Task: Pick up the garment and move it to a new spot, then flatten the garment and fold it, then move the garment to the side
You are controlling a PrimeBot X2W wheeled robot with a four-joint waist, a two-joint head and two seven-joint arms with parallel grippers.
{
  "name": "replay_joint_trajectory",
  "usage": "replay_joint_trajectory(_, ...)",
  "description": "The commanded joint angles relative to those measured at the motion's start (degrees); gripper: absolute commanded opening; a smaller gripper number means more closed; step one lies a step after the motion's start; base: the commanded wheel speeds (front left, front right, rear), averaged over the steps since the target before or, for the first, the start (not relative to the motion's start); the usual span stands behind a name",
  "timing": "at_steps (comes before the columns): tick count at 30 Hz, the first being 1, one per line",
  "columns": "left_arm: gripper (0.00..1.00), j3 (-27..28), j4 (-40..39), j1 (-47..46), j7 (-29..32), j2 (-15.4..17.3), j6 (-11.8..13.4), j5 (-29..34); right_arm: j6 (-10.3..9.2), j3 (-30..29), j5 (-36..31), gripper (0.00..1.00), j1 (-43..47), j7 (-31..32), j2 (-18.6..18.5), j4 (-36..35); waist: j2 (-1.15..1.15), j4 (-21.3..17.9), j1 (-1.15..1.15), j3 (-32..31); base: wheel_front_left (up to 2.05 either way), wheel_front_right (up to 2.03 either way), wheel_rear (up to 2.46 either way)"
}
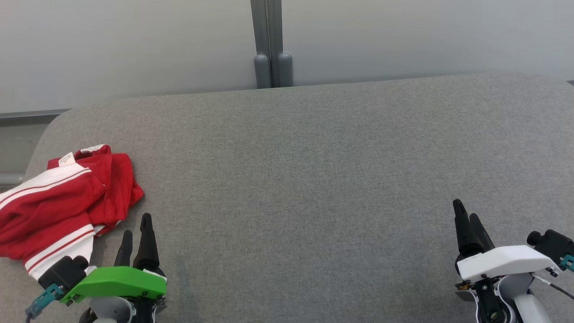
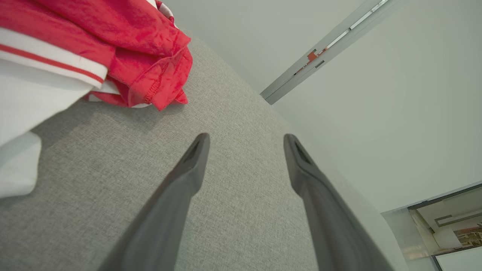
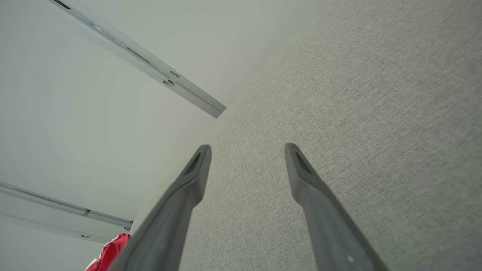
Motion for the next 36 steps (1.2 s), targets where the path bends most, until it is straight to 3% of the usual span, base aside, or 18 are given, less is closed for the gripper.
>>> replay_joint_trajectory(1,1.00,-0.2,-0.5,-1.8,-0.7,0.5,0.5,2.1,0.02,0.3,-2.1,1.00,-1.3,-0.6,-0.3,-0.9,0.00,0.0,0.00,0.0,0.00,0.00,0.00)
replay_joint_trajectory(21,1.00,-2.4,1.7,-2.3,-4.1,0.6,3.0,18.3,0.03,2.7,-19.8,1.00,-2.1,-4.1,-1.0,0.2,0.00,0.0,0.00,0.6,0.00,0.00,0.00)
replay_joint_trajectory(36,1.00,-3.4,2.1,-2.0,-6.2,0.7,4.4,27.3,0.04,2.7,-28.9,1.00,-2.1,-6.2,-0.4,1.3,0.00,0.0,0.00,0.7,0.00,0.00,0.00)
